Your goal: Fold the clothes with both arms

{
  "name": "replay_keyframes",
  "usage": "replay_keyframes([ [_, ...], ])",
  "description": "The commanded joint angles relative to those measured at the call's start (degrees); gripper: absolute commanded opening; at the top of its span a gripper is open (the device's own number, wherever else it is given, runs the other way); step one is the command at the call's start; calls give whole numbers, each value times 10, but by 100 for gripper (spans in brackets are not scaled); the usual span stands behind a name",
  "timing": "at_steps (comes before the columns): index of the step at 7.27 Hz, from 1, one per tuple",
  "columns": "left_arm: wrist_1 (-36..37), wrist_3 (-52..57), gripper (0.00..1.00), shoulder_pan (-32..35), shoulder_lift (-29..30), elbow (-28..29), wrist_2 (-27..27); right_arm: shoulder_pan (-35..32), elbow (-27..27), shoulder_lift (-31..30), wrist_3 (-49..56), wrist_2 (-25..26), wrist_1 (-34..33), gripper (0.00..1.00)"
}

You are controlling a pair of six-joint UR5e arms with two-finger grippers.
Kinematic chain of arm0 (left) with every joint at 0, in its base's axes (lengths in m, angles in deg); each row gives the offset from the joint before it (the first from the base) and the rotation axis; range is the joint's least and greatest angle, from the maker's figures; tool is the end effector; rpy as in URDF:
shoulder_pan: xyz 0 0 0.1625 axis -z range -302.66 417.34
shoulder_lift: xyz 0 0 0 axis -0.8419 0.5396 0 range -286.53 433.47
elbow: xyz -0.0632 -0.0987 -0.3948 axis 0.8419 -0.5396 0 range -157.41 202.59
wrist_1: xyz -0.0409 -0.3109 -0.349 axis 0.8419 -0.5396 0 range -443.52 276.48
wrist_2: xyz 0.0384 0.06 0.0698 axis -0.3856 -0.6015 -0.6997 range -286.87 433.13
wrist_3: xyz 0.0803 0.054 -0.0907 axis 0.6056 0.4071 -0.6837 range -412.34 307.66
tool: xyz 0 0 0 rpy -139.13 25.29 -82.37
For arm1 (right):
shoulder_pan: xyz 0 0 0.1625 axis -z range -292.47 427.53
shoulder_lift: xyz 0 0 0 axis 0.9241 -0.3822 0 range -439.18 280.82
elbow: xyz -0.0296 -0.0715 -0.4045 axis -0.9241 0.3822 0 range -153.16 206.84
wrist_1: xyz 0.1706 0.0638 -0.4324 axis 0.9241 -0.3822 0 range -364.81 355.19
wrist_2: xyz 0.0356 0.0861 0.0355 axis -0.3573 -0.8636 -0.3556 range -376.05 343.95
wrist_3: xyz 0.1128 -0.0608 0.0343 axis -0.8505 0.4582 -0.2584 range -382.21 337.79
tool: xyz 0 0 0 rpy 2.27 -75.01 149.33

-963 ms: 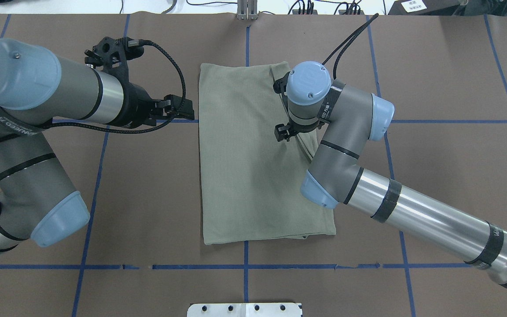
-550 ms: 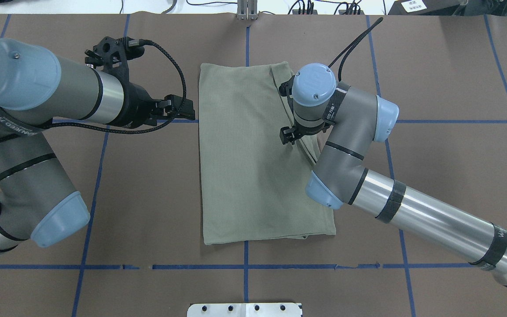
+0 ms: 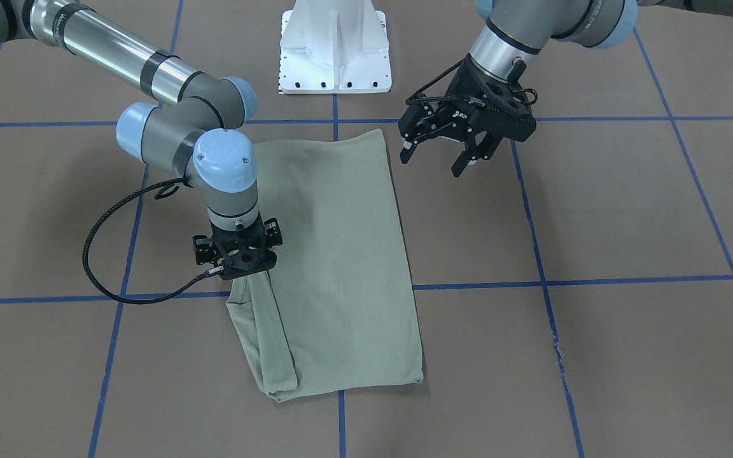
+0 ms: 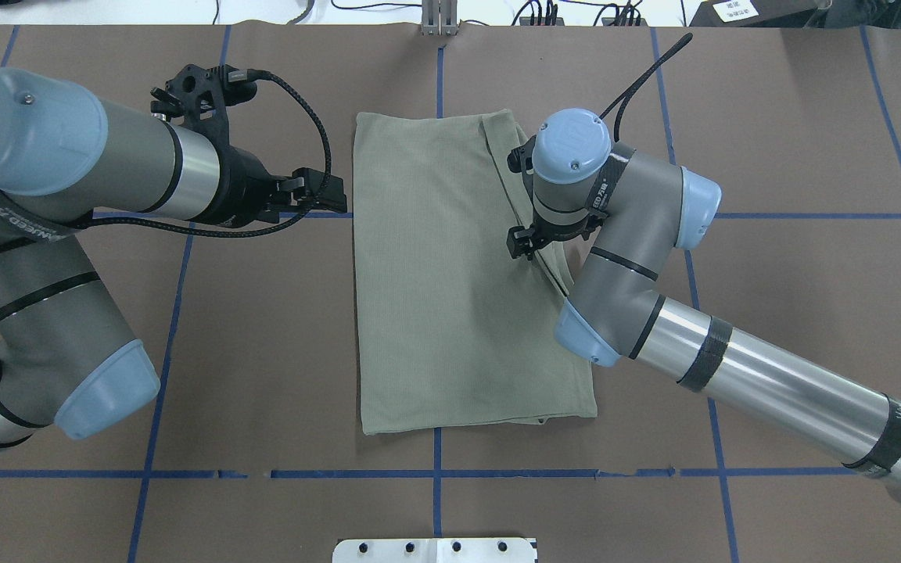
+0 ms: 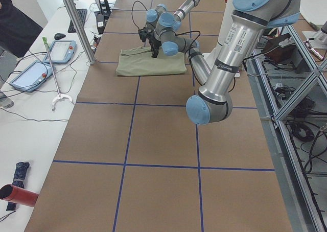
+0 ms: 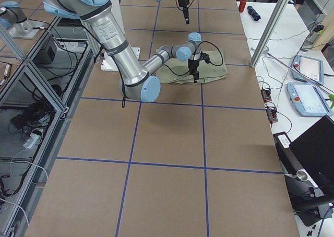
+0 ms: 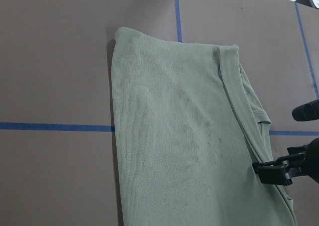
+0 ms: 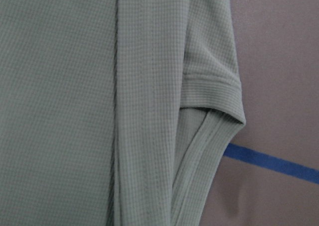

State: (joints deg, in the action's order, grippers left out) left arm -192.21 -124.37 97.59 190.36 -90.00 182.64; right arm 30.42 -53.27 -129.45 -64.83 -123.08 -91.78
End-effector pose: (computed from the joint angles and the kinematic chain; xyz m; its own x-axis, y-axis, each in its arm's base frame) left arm 0.4246 -0.4761 0.1418 0.3848 0.0551 -0.9214 0.2667 0.9490 0.1682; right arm -0.5858 -0.5616 0.3078 0.7848 -0.2884 0.5486 0.1880 0.9542 0.2327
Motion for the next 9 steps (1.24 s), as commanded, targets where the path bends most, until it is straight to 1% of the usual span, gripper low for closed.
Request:
replay_keyframes([
  [1,-3,0,99,-1,0,2,0,-10,0,-5,5,-5,0,100],
  [5,-3,-2,99,-2,0,4,0,-59,0,-46,73,-29,4,100],
  [6,-3,-2,99,-1,-1,4,0,-63,-4,-43,82,-28,3,100],
  [8,-3,0,99,1,1,4,0,-62,0,-6,76,-27,4,100],
  [9,-3,2,99,3,0,4,1,-62,27,30,72,-25,4,100],
])
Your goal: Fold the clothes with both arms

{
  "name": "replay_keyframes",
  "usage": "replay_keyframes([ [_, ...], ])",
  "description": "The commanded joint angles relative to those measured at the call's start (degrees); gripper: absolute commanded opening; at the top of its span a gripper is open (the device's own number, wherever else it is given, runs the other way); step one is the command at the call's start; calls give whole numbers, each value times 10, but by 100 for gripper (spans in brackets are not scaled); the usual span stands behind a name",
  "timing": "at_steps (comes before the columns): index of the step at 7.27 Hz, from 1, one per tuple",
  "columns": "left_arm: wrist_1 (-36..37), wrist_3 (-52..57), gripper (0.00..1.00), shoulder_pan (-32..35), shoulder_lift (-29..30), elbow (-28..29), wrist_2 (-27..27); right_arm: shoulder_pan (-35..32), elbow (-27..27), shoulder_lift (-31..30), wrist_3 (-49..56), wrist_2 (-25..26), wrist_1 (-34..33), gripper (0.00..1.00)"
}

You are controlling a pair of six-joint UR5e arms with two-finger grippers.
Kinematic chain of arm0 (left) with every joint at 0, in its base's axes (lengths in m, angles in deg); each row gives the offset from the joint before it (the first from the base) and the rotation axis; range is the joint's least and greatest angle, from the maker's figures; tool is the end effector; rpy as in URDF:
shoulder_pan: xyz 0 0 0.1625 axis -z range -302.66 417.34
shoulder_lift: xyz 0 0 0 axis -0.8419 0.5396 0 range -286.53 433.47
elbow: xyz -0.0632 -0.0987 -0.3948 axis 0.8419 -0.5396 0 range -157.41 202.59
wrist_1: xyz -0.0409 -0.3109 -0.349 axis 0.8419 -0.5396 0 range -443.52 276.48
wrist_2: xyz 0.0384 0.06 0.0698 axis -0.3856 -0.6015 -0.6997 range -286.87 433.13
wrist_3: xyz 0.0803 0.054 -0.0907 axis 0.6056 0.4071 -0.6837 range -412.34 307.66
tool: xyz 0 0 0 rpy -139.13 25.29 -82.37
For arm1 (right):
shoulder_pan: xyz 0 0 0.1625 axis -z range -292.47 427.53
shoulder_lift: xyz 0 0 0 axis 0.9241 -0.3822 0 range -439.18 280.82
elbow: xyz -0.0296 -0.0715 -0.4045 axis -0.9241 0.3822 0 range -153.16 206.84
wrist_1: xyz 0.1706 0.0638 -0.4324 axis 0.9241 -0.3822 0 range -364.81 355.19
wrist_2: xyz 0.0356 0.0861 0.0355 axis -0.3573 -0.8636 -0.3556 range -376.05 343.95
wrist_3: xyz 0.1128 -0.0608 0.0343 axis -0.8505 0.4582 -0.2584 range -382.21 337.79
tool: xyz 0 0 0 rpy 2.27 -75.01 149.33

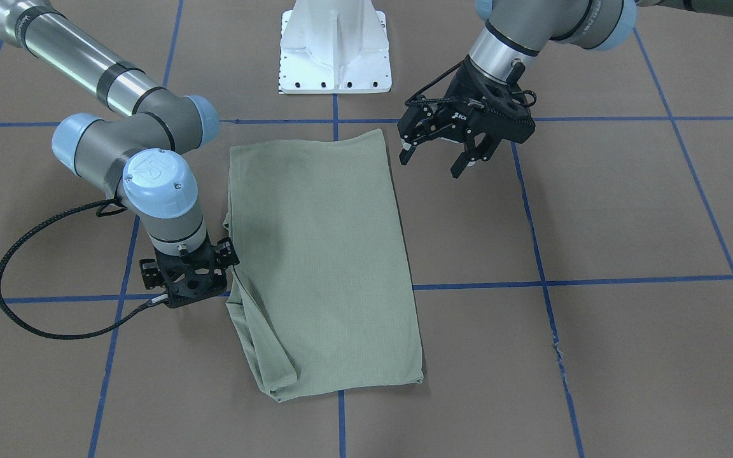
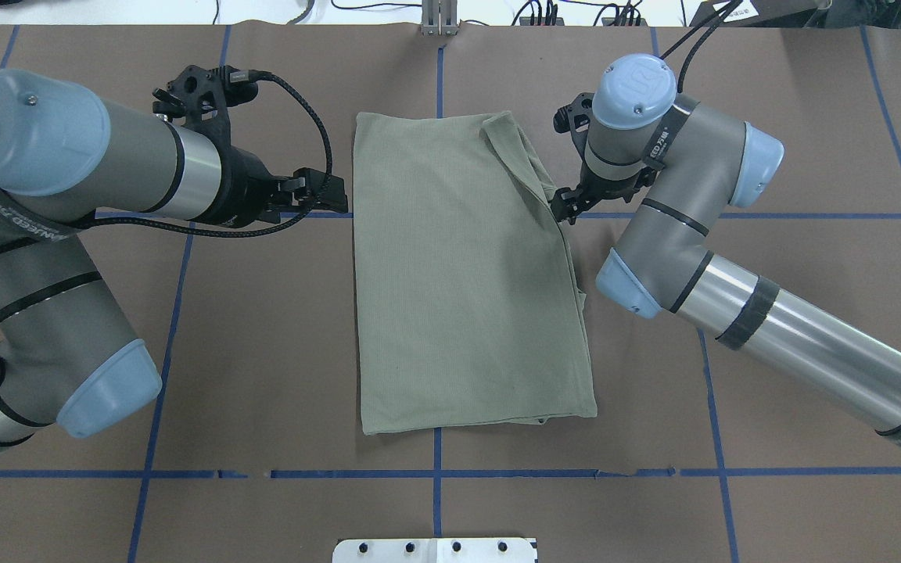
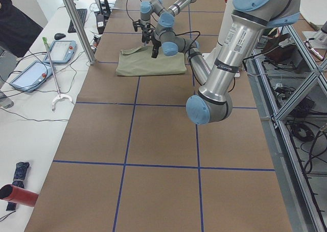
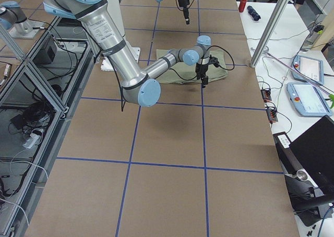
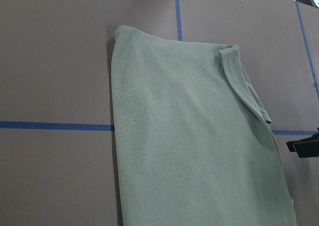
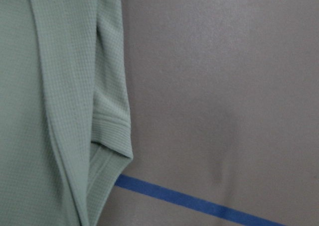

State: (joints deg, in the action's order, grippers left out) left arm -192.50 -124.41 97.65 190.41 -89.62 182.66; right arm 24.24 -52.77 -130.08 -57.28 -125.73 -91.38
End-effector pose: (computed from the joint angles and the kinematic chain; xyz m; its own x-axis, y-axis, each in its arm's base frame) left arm 0.4259 -0.4780 0.1434 0.3850 0.0537 -0.9213 0.2676 0.9489 0.1671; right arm -0.5253 -0.6165 0.3187 0.7759 -0.3277 0.5391 0.2083 0.9396 0.2715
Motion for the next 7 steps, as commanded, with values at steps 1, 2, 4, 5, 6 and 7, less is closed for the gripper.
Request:
replay_keyframes([
  [1,0,3,99,3,0,1,1,0,69,78,-3,3,1,100],
  [2,0,2,99,3,0,1,2,0,105,99,-1,4,6,100],
  [4,-1,0,99,3,0,1,2,3,125,97,1,4,26,100],
  [5,-1,0,99,4,0,1,3,6,133,97,2,5,26,100],
  [6,-1,0,99,3,0,1,3,8,141,97,3,4,26,100],
  [7,-1,0,99,3,0,1,3,8,141,96,4,4,26,100],
])
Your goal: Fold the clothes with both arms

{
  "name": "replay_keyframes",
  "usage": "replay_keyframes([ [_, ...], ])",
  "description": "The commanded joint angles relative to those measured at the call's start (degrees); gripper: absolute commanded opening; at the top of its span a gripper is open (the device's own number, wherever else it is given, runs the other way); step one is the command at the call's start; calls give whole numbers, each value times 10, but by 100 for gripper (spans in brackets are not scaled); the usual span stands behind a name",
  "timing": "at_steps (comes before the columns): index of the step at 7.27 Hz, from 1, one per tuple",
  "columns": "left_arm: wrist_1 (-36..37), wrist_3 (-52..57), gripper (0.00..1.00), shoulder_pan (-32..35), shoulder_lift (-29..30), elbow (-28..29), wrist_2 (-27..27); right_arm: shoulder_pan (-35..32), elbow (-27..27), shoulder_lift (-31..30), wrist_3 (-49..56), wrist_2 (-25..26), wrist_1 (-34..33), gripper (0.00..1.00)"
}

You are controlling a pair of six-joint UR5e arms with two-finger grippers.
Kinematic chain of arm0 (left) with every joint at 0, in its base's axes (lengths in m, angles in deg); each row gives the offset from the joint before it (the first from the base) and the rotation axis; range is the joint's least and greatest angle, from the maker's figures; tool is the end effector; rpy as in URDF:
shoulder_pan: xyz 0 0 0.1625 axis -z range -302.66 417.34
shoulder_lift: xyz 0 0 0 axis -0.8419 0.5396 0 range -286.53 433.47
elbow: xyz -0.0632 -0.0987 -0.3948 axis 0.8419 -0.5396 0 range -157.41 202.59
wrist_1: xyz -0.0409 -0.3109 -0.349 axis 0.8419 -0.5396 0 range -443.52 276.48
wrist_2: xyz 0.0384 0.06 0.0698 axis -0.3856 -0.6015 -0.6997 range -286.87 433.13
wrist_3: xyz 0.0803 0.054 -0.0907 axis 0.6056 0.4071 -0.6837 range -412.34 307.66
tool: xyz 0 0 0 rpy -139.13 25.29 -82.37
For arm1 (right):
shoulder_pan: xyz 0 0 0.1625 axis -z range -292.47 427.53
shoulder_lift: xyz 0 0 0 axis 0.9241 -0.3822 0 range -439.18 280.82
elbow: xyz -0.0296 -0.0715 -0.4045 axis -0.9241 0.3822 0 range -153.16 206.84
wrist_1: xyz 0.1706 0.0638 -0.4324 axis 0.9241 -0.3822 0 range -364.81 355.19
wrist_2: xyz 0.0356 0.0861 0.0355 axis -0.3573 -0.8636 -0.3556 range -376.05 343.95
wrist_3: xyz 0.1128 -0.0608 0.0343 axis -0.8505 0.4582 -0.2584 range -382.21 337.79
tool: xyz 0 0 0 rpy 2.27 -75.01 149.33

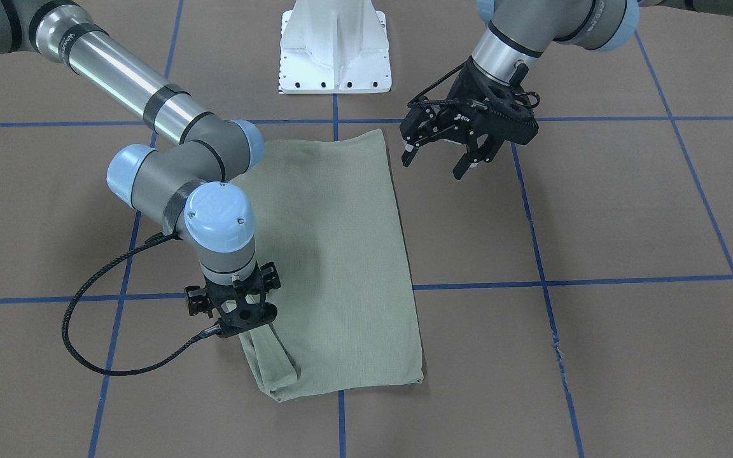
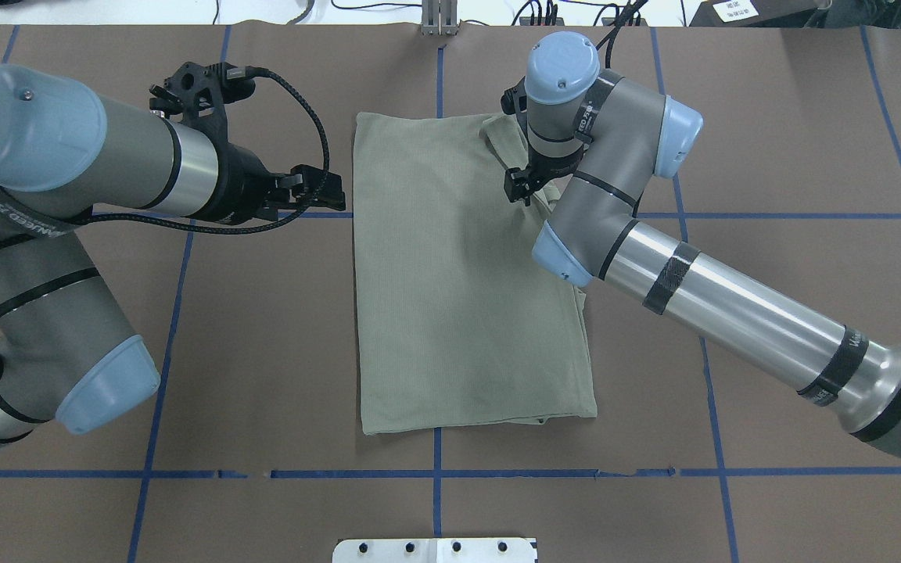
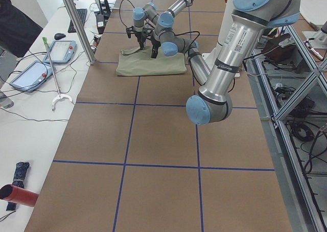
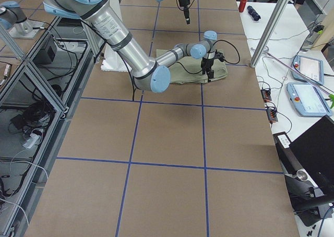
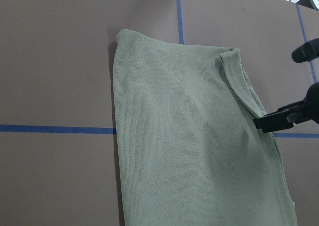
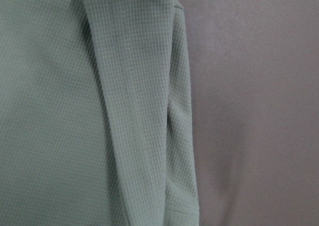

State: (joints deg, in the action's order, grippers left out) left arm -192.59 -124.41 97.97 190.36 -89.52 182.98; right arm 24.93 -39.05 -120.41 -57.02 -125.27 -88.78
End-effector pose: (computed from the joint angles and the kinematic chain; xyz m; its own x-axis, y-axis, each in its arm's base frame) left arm 0.4240 -0.4801 0.1444 0.3846 0.0515 -0.9217 0.2681 0.9492 0.1648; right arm -0.5784 -0.6536 0.3031 0.7846 -0.3316 0.5238 0.2254 0.9397 0.2574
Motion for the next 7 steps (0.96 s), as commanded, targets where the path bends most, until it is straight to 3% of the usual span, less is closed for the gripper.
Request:
replay_keyframes([
  [1,0,0,99,0,0,-1,0,1,8,-1,2,0,0,100],
  [7,0,0,99,4,-1,-6,13,-45,29,-16,38,-4,2,100],
])
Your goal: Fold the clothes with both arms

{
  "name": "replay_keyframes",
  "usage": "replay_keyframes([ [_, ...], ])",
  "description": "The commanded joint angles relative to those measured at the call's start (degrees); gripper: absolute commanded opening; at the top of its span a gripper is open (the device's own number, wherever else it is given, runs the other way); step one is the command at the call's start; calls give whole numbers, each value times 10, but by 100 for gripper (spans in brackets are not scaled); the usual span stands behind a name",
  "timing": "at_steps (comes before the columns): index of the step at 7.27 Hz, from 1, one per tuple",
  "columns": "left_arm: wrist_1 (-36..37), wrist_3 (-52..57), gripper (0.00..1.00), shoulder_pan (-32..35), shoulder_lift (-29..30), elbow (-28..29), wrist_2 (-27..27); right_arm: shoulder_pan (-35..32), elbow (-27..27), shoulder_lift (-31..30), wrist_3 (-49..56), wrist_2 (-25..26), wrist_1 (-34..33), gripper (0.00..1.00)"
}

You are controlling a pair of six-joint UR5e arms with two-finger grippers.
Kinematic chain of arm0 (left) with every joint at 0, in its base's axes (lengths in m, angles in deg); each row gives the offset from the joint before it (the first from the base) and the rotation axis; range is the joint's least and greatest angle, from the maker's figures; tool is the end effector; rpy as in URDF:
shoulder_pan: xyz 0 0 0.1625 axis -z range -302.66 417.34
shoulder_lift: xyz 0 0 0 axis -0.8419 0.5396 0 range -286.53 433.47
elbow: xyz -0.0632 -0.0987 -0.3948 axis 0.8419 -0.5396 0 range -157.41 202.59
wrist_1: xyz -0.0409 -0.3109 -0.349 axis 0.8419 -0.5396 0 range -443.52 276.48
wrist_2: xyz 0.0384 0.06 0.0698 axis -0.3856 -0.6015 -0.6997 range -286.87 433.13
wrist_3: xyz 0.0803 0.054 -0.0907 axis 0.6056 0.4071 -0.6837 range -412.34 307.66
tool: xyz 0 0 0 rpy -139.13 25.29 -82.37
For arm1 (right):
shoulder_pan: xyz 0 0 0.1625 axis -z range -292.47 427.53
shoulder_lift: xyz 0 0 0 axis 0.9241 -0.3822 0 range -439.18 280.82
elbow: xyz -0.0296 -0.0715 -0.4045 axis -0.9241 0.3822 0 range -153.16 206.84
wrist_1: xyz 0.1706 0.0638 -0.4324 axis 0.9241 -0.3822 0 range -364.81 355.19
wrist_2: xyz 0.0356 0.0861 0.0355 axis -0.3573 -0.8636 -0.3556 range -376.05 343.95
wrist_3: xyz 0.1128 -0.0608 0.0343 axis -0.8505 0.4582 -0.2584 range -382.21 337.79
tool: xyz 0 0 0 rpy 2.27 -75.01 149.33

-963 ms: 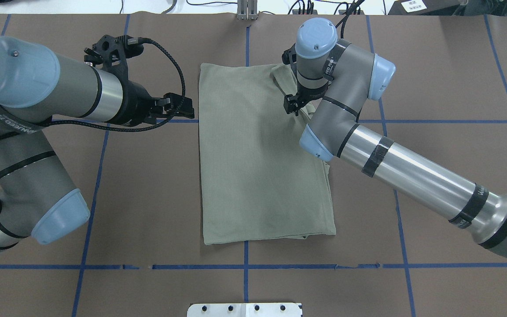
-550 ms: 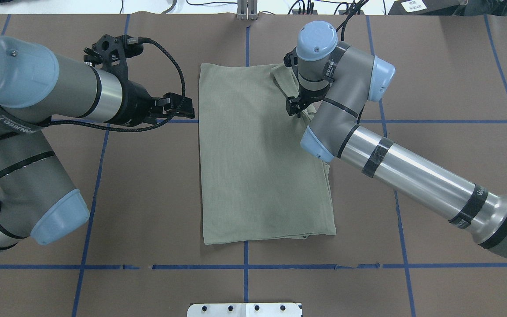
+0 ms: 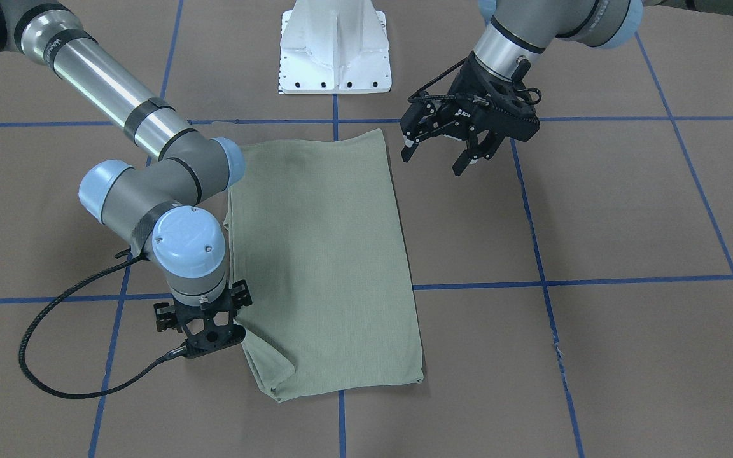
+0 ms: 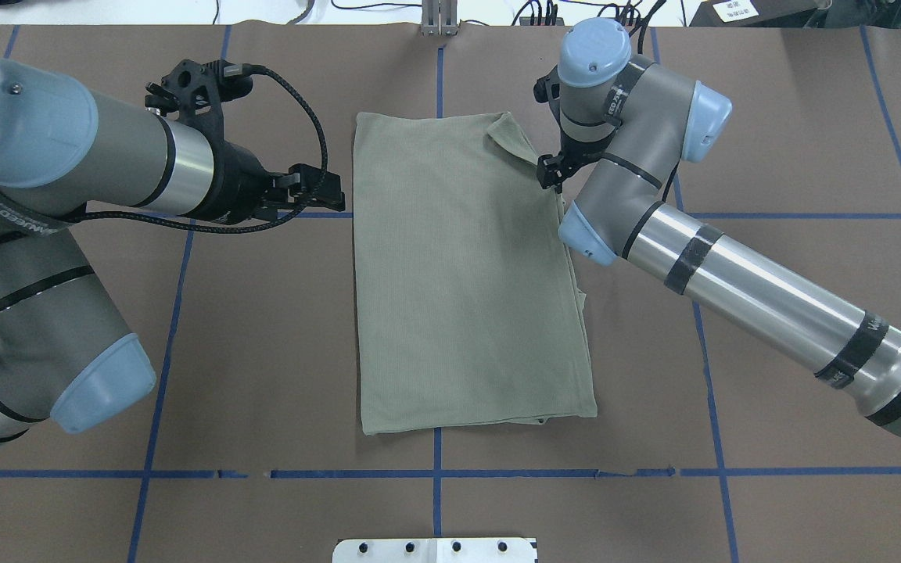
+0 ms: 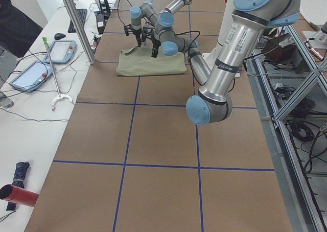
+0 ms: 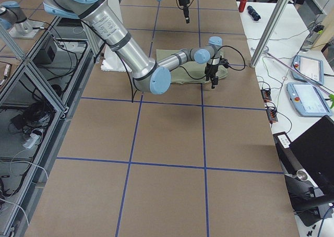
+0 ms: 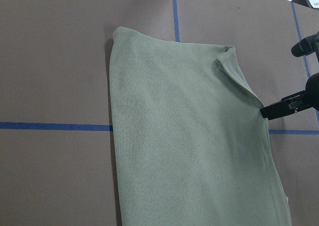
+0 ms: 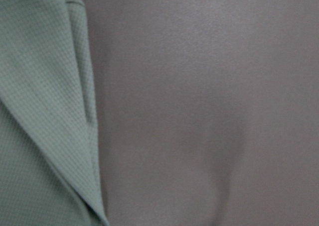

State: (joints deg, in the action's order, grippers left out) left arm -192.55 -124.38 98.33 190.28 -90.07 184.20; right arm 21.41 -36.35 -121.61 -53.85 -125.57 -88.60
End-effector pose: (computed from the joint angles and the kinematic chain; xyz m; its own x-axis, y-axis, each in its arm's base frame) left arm 0.4192 -0.4778 0.1407 0.3740 0.0561 -0.9257 0.2568 0.9529 0.1615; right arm -0.5390 -0.6888 0.3471 0.8131 -0.3121 0.4915 0.2245 0.9470 0.2298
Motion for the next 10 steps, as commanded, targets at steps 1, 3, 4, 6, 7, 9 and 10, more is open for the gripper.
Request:
replay_keyframes([
  [1,0,0,99,1,0,-1,1,-14,0,2,5,-3,1,100],
  [3,1,1,99,3,0,0,1,-13,4,37,-5,-3,2,100],
  [4,1,1,99,6,0,0,2,-9,56,89,-10,-3,7,100],
  [6,1,1,99,9,0,0,5,13,139,115,-33,12,105,100],
  [7,1,1,99,9,0,0,5,25,171,140,-34,45,113,100],
  [9,1,1,99,9,0,0,5,28,198,142,-35,66,162,100],
  [10,1,1,99,9,0,0,5,27,199,142,-35,76,162,100],
])
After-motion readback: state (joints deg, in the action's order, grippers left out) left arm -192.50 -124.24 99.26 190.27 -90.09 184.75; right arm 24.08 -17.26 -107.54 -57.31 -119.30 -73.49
